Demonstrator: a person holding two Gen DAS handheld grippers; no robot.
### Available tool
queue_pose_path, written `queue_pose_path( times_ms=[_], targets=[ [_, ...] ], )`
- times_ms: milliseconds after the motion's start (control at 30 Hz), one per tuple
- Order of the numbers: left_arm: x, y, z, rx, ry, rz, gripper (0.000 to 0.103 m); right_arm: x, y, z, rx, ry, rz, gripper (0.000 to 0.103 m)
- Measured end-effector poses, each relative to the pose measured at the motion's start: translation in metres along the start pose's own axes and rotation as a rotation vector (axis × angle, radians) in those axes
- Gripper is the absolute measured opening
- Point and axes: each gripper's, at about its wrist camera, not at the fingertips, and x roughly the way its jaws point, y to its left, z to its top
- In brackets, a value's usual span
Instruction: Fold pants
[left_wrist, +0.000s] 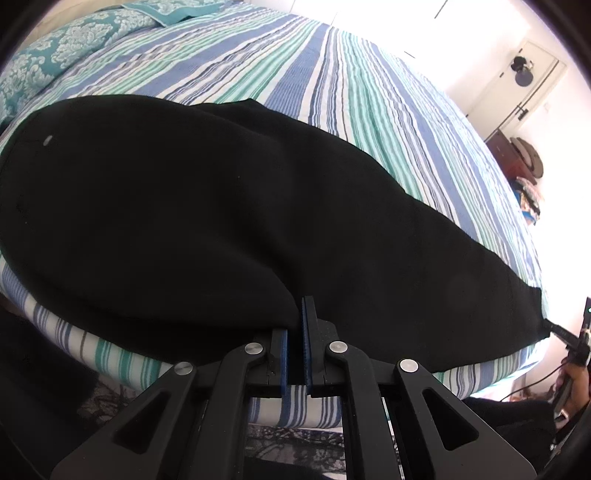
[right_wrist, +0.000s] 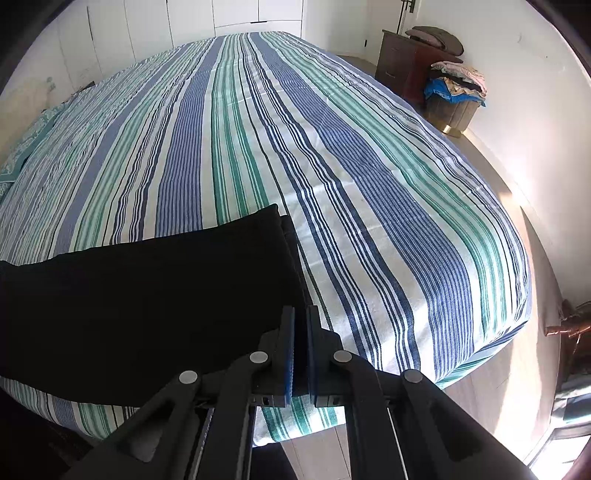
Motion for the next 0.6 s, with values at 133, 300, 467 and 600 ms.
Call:
queue_pose_path(
  times_ms=[133, 300, 467, 600],
  targets=[
    [0.006, -0.003, 0.003, 0.014, 0.011, 0.010, 0.004, 0.002, 0.002, -0.001, -0.017, 0.013, -0.020, 0.005],
    [0.018, -0.007, 0.006, 0.024, 0.030, 0.017, 0.004, 0.005, 0.005, -0.003, -0.042, 0.025, -0.053, 0.005],
    [0.021, -0.013, 0.004, 0.026, 0.048, 0.025, 0.005, 0.011, 0.012, -0.003, -0.090, 0.045, -0.087, 0.006],
    [0.024, -0.021, 0.007, 0.029, 0.047, 0.024, 0.005, 0.008, 0.014, -0.004, -0.095, 0.038, -0.101, 0.006]
  ],
)
